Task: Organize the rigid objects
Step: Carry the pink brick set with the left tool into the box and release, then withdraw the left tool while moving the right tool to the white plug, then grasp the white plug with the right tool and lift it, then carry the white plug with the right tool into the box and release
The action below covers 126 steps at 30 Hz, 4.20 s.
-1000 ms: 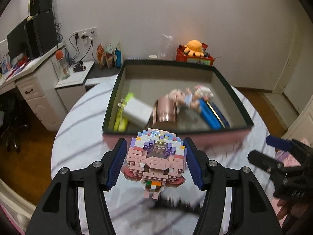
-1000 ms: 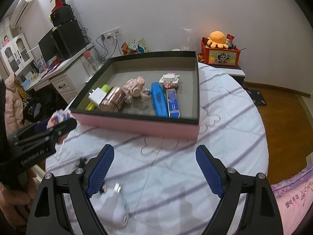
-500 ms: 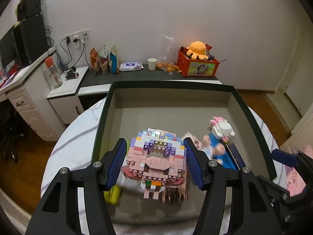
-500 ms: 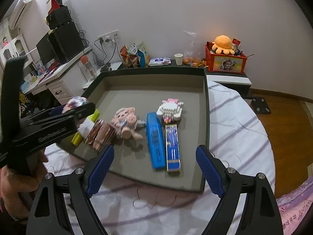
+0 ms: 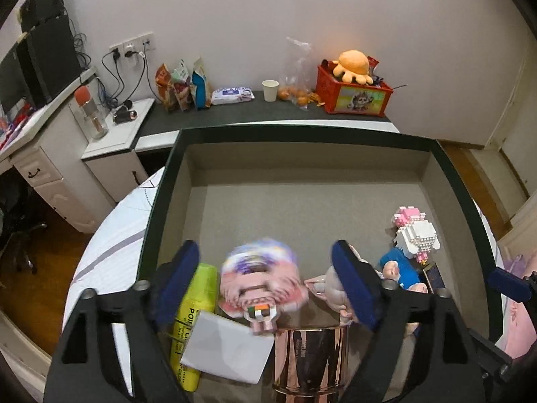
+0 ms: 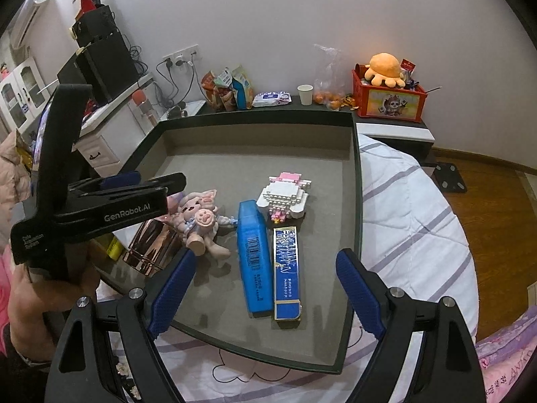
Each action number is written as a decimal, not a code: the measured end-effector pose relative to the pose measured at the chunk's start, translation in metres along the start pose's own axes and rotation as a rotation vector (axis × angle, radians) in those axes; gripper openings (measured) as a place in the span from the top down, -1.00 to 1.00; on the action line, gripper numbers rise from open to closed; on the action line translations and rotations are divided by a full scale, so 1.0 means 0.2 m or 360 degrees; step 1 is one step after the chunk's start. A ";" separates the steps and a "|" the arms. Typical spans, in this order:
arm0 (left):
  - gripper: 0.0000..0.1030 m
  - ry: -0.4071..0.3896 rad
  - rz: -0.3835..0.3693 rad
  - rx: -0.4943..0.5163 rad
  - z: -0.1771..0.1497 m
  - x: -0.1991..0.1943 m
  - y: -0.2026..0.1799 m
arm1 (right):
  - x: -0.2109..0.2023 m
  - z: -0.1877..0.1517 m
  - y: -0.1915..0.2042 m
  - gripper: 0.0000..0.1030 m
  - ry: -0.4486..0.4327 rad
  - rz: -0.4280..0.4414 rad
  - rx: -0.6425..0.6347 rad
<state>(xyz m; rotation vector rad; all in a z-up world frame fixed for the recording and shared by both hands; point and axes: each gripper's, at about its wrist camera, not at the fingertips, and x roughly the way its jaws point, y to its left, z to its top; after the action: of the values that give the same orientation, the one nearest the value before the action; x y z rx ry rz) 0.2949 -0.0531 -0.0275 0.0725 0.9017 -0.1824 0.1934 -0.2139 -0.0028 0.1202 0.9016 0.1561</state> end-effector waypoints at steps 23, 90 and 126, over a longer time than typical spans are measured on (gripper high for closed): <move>-0.99 -0.0225 0.0017 -0.0018 -0.24 -0.61 0.00 | -0.35 -0.15 0.15 -1.00 -0.0161 -0.0028 -0.0014; -0.99 -0.0015 0.0065 -0.0225 -1.14 -0.84 0.11 | -0.30 -0.88 0.37 0.12 0.0144 0.0039 -0.0087; -0.99 -0.0170 0.0007 -0.0192 -0.31 -0.44 0.11 | -0.14 0.02 0.12 0.13 -0.0125 -0.0005 -0.0086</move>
<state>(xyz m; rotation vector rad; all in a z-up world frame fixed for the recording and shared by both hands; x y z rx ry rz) 0.1969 -0.0121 0.0031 -0.0469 0.8041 -0.1266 0.1769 -0.1954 0.0252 0.0739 0.8185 0.1714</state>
